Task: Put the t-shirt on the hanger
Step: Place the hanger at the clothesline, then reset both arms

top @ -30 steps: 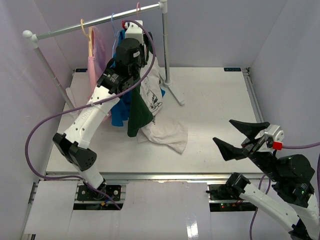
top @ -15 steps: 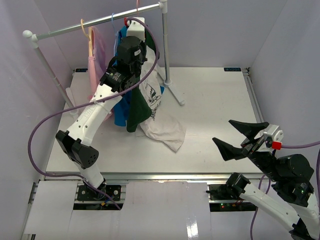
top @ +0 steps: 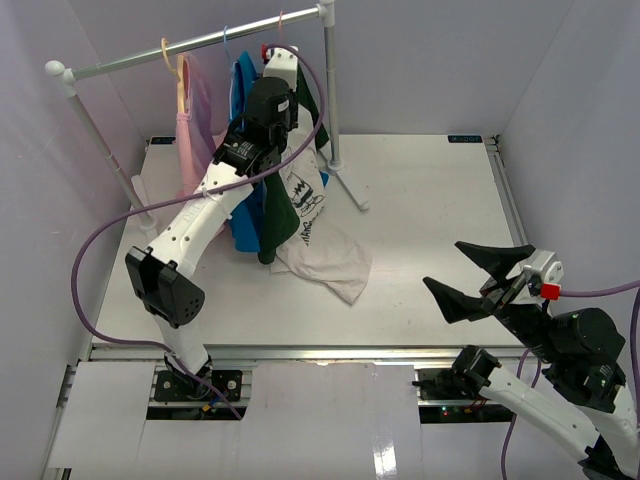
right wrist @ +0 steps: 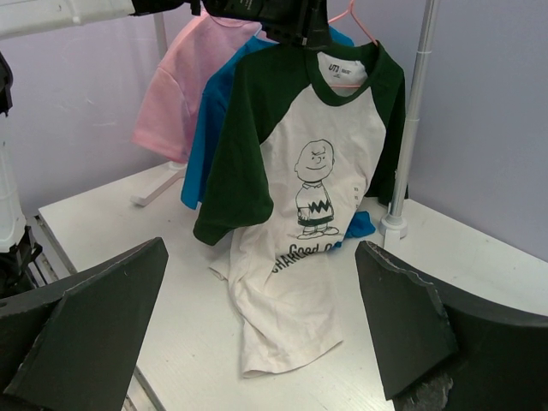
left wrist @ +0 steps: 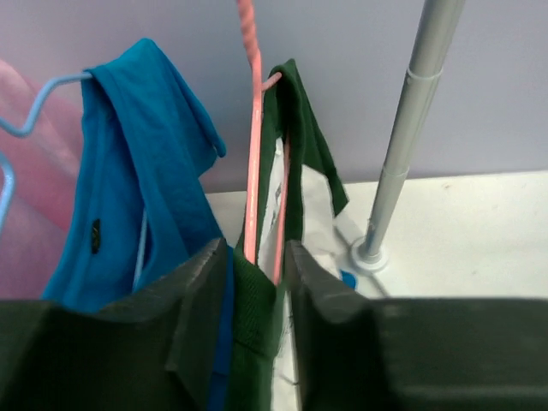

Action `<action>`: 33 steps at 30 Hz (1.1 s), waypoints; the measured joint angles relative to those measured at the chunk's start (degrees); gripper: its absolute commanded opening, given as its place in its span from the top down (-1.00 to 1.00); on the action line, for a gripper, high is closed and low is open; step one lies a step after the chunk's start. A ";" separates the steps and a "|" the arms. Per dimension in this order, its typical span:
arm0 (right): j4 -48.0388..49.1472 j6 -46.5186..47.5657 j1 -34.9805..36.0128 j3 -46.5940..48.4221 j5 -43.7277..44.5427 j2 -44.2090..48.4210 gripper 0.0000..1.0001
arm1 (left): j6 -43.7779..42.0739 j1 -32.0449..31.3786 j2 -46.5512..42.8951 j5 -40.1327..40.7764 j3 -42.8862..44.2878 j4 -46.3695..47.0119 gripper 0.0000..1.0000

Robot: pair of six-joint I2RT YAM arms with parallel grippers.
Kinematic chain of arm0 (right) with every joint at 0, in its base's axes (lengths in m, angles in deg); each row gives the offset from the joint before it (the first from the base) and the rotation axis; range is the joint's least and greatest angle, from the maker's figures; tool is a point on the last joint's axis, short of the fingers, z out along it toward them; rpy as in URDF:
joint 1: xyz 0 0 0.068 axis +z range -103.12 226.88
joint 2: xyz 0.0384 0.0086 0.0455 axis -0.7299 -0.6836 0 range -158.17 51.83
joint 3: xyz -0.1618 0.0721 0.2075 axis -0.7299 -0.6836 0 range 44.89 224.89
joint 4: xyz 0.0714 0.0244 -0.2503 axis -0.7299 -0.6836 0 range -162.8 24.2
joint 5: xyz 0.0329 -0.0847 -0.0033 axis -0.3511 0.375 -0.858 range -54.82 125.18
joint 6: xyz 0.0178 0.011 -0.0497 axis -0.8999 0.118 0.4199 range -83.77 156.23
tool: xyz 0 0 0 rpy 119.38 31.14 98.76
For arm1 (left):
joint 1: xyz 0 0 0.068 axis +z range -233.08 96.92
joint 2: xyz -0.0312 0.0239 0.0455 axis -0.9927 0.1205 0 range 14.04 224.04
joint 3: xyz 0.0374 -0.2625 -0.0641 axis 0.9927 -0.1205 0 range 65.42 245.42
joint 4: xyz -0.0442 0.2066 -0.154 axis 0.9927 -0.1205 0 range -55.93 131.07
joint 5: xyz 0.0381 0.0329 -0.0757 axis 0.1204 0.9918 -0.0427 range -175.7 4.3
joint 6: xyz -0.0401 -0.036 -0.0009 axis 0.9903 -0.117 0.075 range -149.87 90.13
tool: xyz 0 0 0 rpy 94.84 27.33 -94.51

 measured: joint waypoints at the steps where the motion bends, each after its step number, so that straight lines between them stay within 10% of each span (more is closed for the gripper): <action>1: -0.05 0.00 0.00 -0.05 0.05 0.00 -0.96 | 0.04 0.00 -0.59 -1.10 -0.57 0.17 -0.88; 17: -1.89 -6.03 0.26 -2.08 9.81 -8.94 -0.80 | 10.71 -0.18 -36.04 -33.99 -25.19 4.15 -0.96; 33: -1.67 -17.49 0.28 -8.75 22.80 -17.89 -0.80 | 16.19 -19.07 -34.17 -37.41 -66.01 20.66 -0.96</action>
